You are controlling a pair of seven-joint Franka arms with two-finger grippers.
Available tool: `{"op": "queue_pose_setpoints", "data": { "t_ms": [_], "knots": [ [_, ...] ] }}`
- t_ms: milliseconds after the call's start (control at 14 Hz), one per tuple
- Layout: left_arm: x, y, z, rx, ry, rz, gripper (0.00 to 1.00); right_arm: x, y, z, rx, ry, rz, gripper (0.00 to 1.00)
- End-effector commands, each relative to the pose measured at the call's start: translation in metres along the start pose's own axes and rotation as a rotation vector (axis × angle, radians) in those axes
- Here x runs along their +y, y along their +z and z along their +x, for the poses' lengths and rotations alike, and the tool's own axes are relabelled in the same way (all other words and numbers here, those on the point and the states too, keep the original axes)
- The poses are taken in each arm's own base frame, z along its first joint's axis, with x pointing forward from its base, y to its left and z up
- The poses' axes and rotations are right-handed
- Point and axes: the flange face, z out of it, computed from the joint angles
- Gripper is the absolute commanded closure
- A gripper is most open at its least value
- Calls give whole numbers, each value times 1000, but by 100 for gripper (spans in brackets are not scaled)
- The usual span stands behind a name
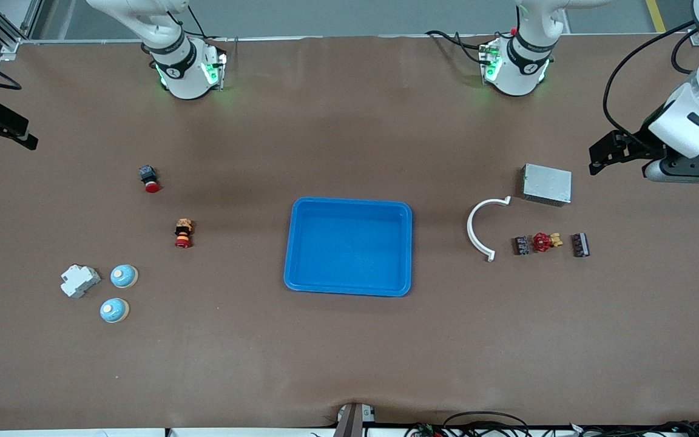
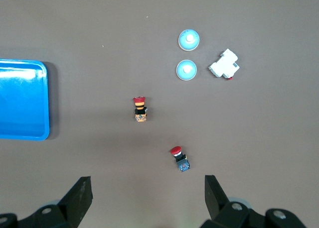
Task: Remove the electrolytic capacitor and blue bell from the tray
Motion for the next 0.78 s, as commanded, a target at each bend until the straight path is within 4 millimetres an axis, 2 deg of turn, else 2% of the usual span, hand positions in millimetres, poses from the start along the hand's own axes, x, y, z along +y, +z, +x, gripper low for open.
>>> {"op": "queue_pose_setpoints", "data": {
  "t_ms": [0, 713],
  "knots": [
    [1, -5, 1, -3, 9, 19, 0, -4, -3, -8, 11, 0, 7, 0],
    [-1, -4, 1, -5, 3, 19, 0, -8, 1, -7, 13, -6, 8, 0]
  ]
}}
